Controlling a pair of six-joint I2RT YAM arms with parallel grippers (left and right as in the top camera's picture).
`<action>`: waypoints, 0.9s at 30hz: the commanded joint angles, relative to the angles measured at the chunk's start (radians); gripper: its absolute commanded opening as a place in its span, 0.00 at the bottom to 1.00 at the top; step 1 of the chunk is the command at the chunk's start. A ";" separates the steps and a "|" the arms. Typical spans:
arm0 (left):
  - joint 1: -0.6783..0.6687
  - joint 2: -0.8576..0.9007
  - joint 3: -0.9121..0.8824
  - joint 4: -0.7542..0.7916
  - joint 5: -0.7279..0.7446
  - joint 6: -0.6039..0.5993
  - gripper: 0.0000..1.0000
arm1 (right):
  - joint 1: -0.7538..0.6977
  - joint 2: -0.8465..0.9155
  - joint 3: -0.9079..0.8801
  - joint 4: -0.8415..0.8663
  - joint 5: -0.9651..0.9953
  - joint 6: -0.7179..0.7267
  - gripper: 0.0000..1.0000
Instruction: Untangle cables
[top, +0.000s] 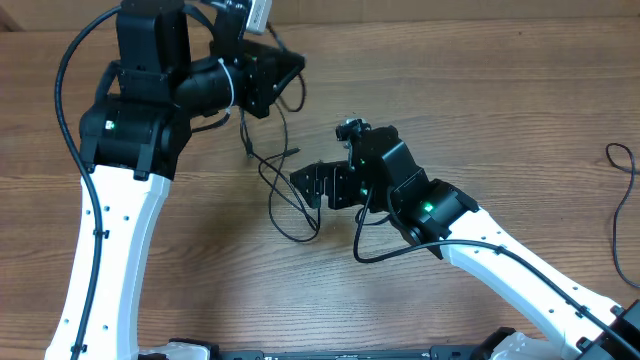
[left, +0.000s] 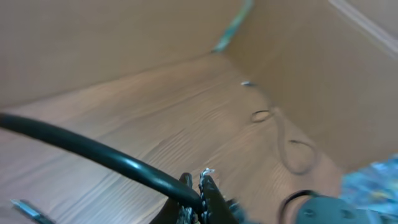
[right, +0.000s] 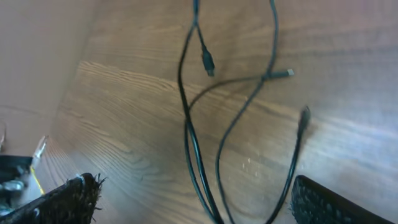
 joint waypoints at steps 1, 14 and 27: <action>-0.007 -0.015 0.013 0.056 0.211 -0.012 0.04 | 0.005 0.005 -0.004 0.016 0.014 -0.169 0.97; -0.007 -0.047 0.014 0.391 0.541 -0.202 0.04 | 0.005 0.072 -0.004 0.254 0.146 -0.367 0.89; 0.007 -0.140 0.014 0.717 0.562 -0.411 0.04 | 0.003 0.298 -0.004 0.367 0.557 -0.199 0.99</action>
